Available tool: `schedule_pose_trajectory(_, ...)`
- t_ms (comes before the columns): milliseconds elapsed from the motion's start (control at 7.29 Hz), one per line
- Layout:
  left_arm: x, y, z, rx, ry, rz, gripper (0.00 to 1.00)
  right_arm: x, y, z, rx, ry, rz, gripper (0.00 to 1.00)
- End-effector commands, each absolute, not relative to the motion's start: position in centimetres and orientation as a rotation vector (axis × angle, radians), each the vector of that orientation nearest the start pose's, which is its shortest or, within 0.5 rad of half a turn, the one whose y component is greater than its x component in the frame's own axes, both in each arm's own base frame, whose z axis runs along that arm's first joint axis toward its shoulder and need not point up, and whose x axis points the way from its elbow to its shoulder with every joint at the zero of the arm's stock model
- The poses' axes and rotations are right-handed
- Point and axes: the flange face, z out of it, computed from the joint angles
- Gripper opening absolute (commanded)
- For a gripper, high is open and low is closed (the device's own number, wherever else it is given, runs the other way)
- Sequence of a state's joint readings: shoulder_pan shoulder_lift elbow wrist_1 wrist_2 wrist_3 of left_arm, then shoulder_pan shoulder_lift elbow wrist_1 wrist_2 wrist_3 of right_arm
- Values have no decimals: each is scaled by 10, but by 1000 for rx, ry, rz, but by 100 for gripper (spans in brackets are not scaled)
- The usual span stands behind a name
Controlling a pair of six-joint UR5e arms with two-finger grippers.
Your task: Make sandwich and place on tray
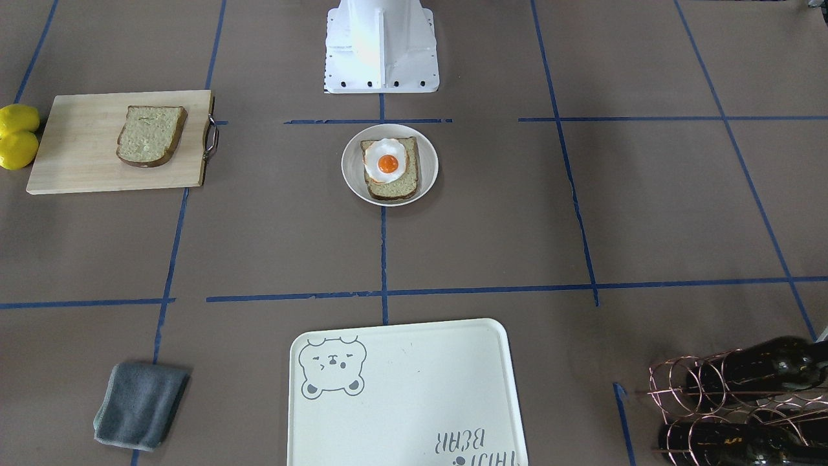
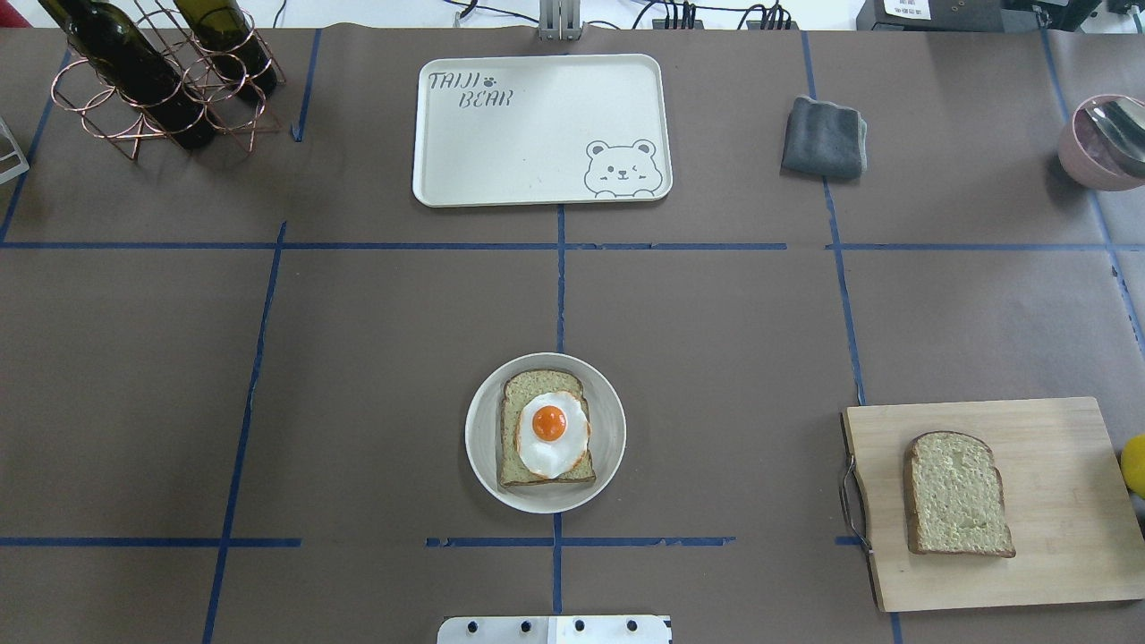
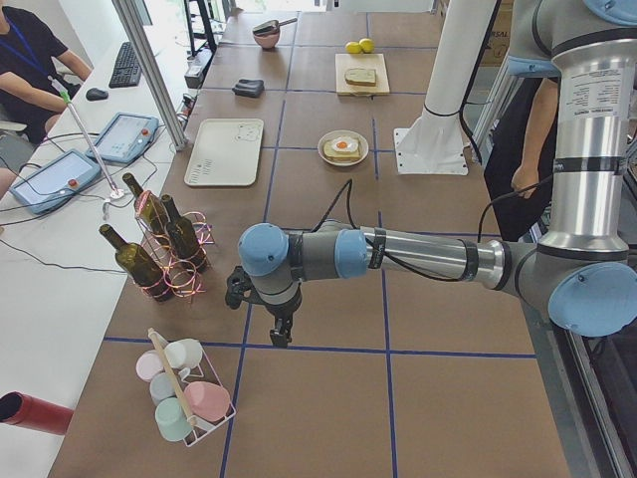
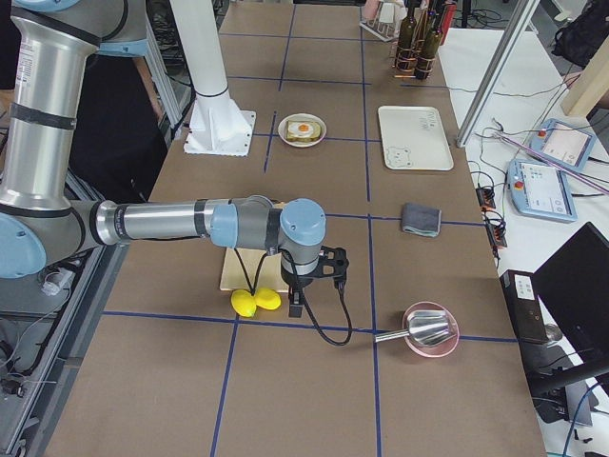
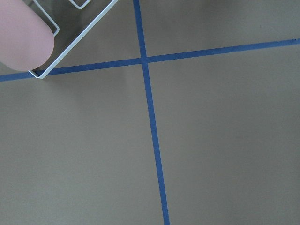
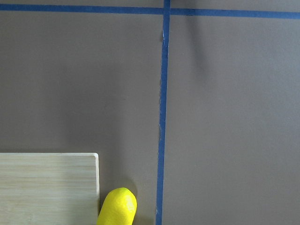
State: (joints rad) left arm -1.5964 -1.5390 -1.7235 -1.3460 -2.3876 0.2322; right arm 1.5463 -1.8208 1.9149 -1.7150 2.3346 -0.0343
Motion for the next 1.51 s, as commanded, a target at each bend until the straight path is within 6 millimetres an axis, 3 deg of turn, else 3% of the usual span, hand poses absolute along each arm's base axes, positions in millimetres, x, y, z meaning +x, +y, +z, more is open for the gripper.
schedule_pose_trajectory(0, -73, -468, 614, 18, 816, 154, 100, 55, -383, 616, -47, -764, -36, 100)
schedule_pose_trajectory(824, -73, -468, 582, 89, 811, 192, 100, 44, -391, 603, -4, -869, -59, 100)
schedule_pose_trajectory(1098, -71, -469, 574, 109, 813, 205, 100, 6, -393, 581, 26, -961, -143, 100)
schedule_pose_trajectory(1373, -69, -468, 556, 147, 838, 220, 100, -51, -389, 555, 2, -964, -40, 100)
